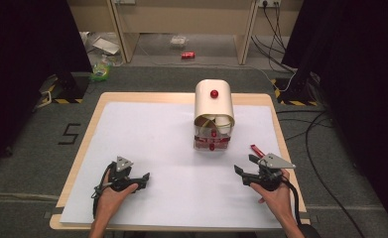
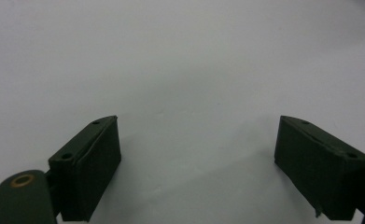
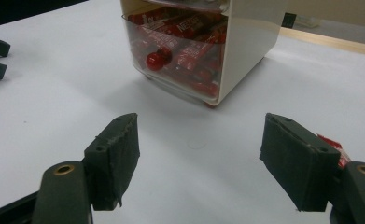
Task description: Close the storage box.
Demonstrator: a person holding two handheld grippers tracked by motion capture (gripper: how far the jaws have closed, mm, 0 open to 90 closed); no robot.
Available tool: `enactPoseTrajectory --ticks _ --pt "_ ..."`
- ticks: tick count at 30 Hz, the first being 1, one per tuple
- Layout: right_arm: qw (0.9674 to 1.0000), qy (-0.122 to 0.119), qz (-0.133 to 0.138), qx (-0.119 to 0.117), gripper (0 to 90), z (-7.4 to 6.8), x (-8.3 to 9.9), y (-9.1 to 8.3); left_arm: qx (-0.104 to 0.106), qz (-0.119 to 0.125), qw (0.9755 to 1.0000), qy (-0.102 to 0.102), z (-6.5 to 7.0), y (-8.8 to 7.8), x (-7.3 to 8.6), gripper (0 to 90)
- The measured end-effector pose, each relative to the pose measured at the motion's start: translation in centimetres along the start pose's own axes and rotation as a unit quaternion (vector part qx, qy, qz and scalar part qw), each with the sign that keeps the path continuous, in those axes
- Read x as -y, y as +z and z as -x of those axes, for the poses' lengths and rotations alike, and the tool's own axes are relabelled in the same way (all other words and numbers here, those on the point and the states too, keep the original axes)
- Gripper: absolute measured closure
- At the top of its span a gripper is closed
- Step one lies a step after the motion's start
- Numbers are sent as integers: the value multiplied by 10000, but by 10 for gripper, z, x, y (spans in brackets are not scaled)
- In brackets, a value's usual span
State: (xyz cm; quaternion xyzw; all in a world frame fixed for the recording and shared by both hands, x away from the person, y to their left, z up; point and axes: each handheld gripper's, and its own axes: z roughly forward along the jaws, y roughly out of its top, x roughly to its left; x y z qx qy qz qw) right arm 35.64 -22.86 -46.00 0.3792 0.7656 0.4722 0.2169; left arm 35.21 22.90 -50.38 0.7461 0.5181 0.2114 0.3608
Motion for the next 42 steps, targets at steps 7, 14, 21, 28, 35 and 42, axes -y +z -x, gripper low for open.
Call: enactPoseTrajectory --ticks 7,14,21,28,35,42 --pt "10000 7 -46 -31 279 -2 5 -6 -4 -1 10000 3 0 0 0 140" --pt "9999 -17 -78 -66 276 -5 8 -10 -1 1 10000 -5 0 0 0 141" --pt "9998 -25 -157 -102 272 -7 12 -14 -11 -4 10000 8 0 0 0 141" --pt "9996 3 -244 -133 257 -8 15 -17 -11 -3 10000 8 0 0 0 141" --pt "9993 -33 -341 -156 243 -10 18 -19 -3 3 10000 1 0 0 0 141" --pt "9988 -159 -433 -135 237 -13 21 -22 1 7 10000 -13 0 0 0 142"
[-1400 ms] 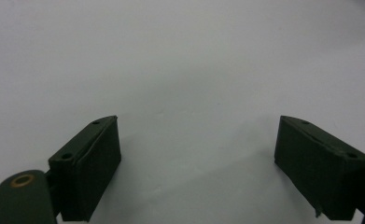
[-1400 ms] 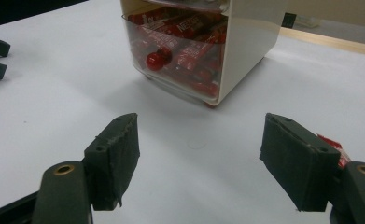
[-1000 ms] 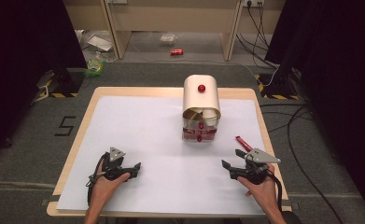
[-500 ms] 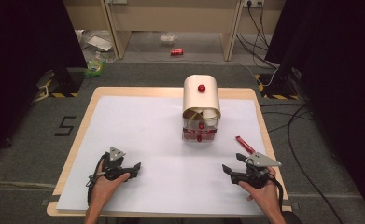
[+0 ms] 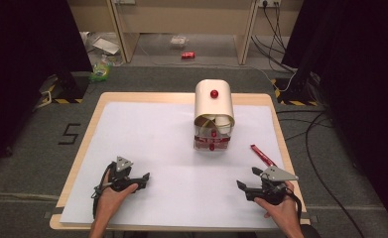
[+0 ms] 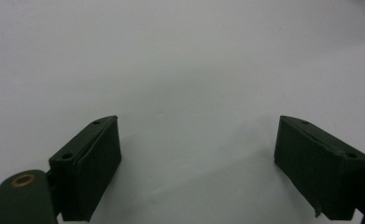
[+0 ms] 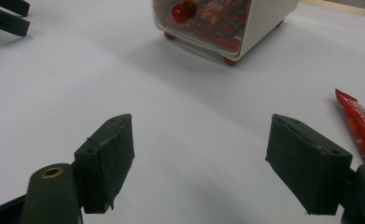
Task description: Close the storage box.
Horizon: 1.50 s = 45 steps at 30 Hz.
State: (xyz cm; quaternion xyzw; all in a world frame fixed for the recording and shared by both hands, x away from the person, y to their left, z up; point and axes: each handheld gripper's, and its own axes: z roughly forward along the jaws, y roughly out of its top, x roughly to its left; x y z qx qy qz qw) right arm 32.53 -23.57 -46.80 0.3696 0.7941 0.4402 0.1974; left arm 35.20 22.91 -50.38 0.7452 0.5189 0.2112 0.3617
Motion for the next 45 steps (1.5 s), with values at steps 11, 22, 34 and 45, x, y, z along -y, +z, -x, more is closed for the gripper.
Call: enactPoseTrajectory --ticks 11,22,34,45 --pt "9999 -47 -135 12 236 -1 4 -5 7 -5 10000 -2 0 0 0 142" --pt "9991 -97 -411 8 230 -1 13 -12 4 -3 10000 -1 0 0 0 143" --pt "9935 -345 -1079 -120 224 -4 20 -8 2 2 10000 -7 0 0 0 144" --pt "9932 -328 -1064 -345 203 0 32 -3 -10 -3 10000 16 0 0 0 143"
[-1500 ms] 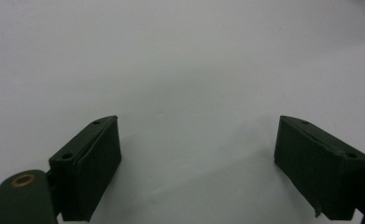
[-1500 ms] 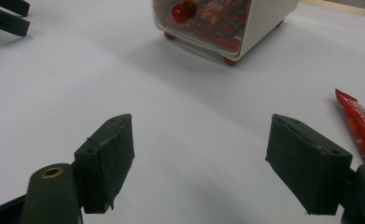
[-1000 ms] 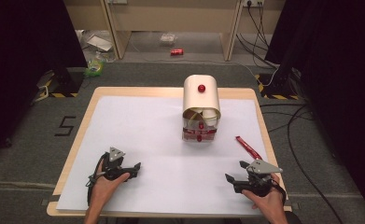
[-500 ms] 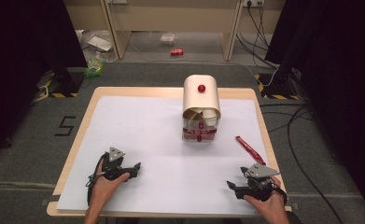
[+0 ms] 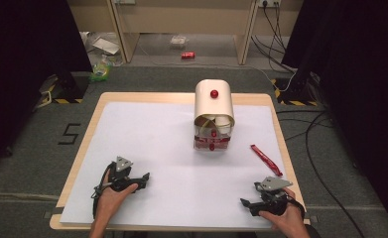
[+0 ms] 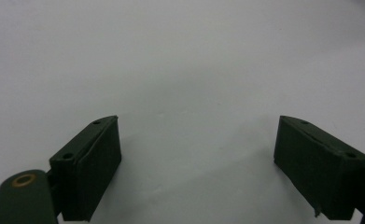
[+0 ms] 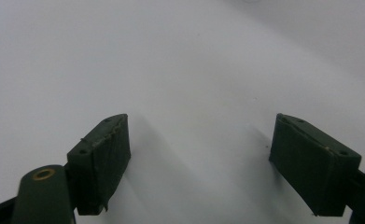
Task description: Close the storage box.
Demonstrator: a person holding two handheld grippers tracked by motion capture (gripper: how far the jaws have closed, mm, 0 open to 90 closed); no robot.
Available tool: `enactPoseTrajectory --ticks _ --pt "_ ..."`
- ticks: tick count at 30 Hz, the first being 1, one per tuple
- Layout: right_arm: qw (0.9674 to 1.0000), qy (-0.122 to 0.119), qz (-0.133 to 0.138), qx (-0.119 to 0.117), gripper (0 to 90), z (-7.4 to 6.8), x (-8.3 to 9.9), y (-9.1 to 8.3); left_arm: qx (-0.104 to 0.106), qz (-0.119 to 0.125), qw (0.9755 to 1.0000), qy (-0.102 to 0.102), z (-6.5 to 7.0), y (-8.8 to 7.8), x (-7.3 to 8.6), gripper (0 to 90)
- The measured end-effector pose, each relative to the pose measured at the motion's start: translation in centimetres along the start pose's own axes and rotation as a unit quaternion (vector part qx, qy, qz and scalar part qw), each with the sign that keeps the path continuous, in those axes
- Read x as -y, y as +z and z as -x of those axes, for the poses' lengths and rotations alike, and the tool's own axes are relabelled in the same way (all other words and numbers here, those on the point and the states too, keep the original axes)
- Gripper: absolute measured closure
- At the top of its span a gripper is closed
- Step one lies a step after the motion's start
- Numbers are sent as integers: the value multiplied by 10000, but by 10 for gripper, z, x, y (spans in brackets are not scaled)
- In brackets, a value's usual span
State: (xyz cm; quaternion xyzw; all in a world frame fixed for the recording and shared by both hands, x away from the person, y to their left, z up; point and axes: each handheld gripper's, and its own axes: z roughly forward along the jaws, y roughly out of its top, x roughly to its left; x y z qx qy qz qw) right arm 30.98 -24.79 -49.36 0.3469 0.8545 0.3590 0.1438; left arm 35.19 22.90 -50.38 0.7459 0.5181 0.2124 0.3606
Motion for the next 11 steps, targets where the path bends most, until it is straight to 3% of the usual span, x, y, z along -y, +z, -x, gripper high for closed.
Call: enactPoseTrajectory --ticks 11 --pt "9999 -54 53 -67 165 0 2 1 -20 -6 10000 9 1 0 0 143"
